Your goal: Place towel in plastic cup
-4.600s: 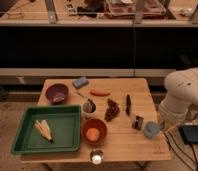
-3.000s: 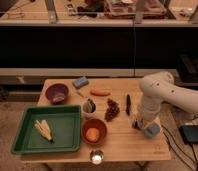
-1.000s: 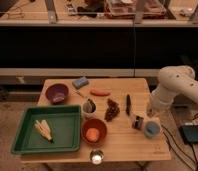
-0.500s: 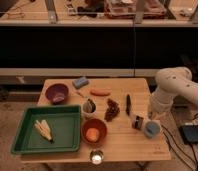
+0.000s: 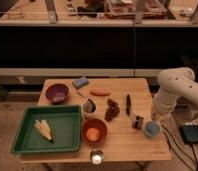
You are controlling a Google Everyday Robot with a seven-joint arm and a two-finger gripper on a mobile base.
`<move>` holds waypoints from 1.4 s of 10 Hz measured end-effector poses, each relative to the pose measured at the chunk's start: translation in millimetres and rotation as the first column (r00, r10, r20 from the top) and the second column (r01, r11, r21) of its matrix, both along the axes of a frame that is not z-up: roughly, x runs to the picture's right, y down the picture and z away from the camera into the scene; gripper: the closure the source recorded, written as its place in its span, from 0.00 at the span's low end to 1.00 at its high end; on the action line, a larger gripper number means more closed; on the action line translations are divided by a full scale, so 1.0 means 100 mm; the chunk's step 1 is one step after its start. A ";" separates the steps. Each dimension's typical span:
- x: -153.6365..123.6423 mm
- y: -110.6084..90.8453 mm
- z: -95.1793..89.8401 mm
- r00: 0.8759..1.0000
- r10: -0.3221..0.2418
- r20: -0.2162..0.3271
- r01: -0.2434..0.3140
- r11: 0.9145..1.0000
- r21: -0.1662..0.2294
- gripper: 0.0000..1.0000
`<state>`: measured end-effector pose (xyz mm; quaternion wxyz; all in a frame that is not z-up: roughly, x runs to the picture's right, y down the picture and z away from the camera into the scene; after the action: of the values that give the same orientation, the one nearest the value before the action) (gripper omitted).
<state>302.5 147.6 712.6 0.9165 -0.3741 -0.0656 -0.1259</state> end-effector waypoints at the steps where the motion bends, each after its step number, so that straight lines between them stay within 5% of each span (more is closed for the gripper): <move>1: 0.02 0.04 -0.07 1.000 -0.008 -0.002 0.008 1.000 0.007 1.00; 6: -0.04 0.15 -0.22 0.999 -0.049 0.019 0.048 0.999 0.021 1.00; 11: -0.05 0.43 0.00 0.998 -0.045 0.033 0.048 0.996 -0.078 1.00; 14: -0.08 0.49 0.05 0.997 -0.042 0.066 0.048 0.995 -0.090 1.00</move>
<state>294.4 196.7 717.3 0.8928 -0.4127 -0.0920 -0.1554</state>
